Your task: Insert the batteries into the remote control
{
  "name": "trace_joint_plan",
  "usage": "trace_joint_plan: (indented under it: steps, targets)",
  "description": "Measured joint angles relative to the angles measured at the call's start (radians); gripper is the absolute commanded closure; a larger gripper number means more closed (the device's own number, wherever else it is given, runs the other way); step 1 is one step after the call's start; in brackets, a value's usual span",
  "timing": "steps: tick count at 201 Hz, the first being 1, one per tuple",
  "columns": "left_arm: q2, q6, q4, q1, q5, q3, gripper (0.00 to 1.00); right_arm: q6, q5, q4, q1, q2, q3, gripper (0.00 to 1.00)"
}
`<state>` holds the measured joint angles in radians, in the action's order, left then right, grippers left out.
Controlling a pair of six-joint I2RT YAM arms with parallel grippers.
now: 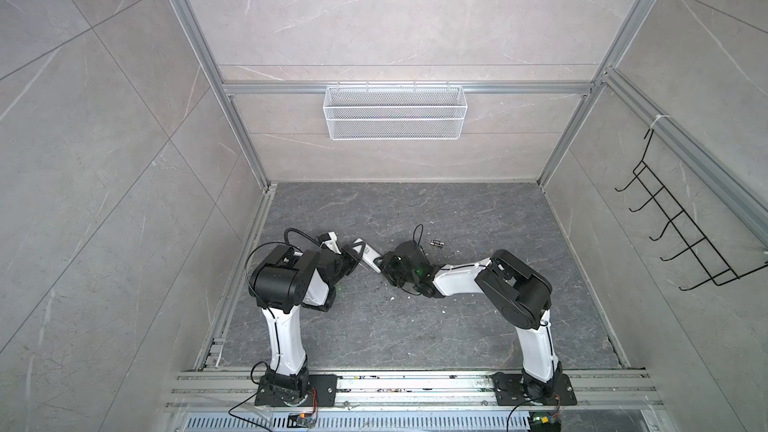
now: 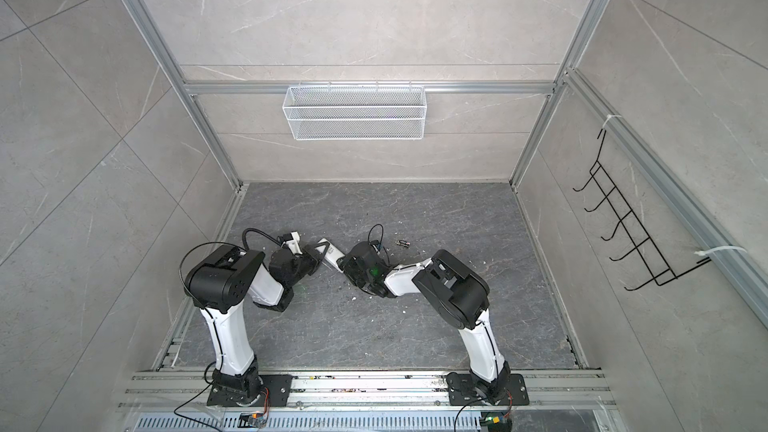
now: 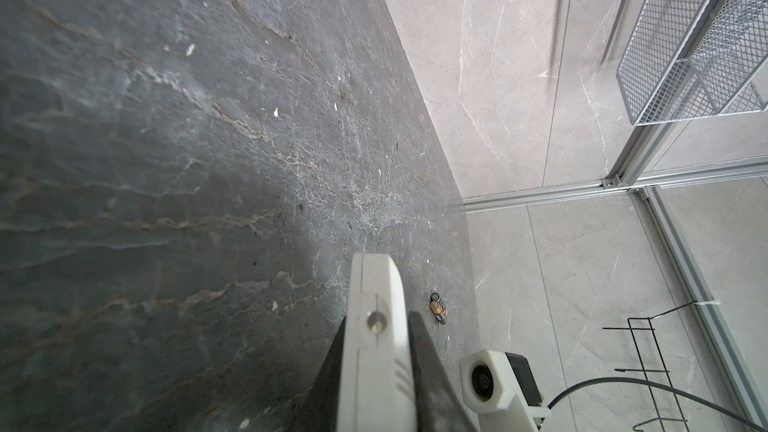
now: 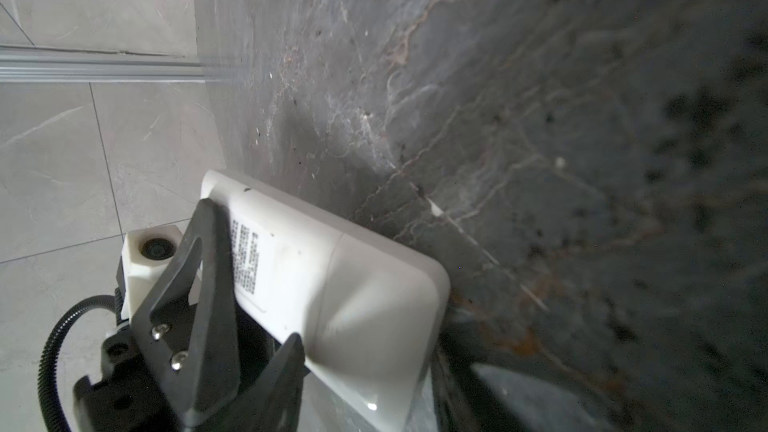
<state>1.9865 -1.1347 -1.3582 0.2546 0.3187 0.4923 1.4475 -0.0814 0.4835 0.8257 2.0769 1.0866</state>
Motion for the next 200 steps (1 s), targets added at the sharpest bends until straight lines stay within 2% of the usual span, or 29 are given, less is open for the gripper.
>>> trace_joint_plan:
  steps: [29, 91, 120, 140, 175, 200]
  targets:
    - [0.000, -0.003, 0.003, -0.004, -0.002, 0.000, 1.00, 0.024, 0.019, 0.016, 0.005, 0.010, 0.000, 0.62]
    - [0.000, -0.006, 0.004, -0.011, -0.004, -0.001, 1.00, 0.023, 0.072, 0.028, 0.005, 0.004, -0.028, 0.72]
    - [0.000, -0.008, 0.003, -0.013, -0.003, -0.002, 1.00, 0.011, 0.101, 0.019, 0.005, -0.023, -0.068, 0.72]
    - [0.000, -0.011, 0.003, -0.012, -0.003, -0.002, 1.00, -0.004, 0.105, 0.019, 0.007, -0.042, -0.091, 0.67]
    - [0.000, -0.050, 0.003, -0.013, 0.007, -0.002, 1.00, -0.034, 0.096, 0.060, 0.008, -0.085, -0.148, 0.45]
    - [0.000, -0.103, 0.003, -0.013, 0.031, 0.003, 1.00, -0.052, 0.072, 0.103, 0.005, -0.092, -0.161, 0.36]
